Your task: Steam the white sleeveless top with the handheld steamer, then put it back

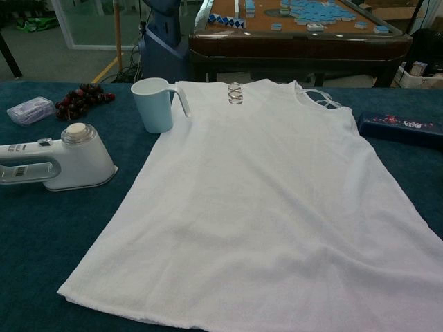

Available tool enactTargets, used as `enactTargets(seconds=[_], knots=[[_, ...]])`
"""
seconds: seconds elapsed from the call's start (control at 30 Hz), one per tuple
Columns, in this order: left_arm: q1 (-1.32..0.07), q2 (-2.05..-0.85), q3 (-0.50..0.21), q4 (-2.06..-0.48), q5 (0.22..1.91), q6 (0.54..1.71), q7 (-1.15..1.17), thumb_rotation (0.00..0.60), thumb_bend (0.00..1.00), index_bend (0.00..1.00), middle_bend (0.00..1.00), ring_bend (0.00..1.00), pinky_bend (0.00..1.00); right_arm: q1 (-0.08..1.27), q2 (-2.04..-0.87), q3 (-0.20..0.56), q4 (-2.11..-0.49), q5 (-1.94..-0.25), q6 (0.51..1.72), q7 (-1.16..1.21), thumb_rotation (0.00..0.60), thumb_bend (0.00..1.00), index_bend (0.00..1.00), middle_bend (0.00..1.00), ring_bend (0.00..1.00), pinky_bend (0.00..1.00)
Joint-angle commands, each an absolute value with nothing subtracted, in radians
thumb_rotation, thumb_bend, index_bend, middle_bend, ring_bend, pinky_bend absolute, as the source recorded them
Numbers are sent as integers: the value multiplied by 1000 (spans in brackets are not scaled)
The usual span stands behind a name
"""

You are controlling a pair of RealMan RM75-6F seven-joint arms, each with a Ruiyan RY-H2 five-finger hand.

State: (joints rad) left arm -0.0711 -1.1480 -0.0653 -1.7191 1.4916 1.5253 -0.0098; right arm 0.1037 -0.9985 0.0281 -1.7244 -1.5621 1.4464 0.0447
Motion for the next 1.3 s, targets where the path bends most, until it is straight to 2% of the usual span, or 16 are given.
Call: enactTargets(seconds=[0.03,0.4,0.6,0.9,1.3], knots=[[-72,-1148,-64,-1719,1491,1523,-9,600,222,240,239,241,356,104,-999,28,-1724,-1563,1447,45,600,143,203,321,230,220],[-84,-1144,-62,-1722,1508,1513,-10,600,221,240,240,241,356,100,-1003,41,-1716,-1577,1480,55,600,143,203,321,230,220],[-117,-1146,-71,-1732,1517,1476,0,600,222,240,240,241,356,103,-997,77,-1726,-1558,1512,25,600,142,192,317,229,220],[-234,-1188,-119,-1724,1500,1351,76,600,222,161,232,226,350,128,-962,128,-1782,-1512,1507,-35,600,141,151,281,185,221],[-373,-1316,-169,-1649,1353,1184,258,600,187,97,176,182,319,114,-958,117,-1785,-1504,1510,-27,600,141,151,281,185,221]])
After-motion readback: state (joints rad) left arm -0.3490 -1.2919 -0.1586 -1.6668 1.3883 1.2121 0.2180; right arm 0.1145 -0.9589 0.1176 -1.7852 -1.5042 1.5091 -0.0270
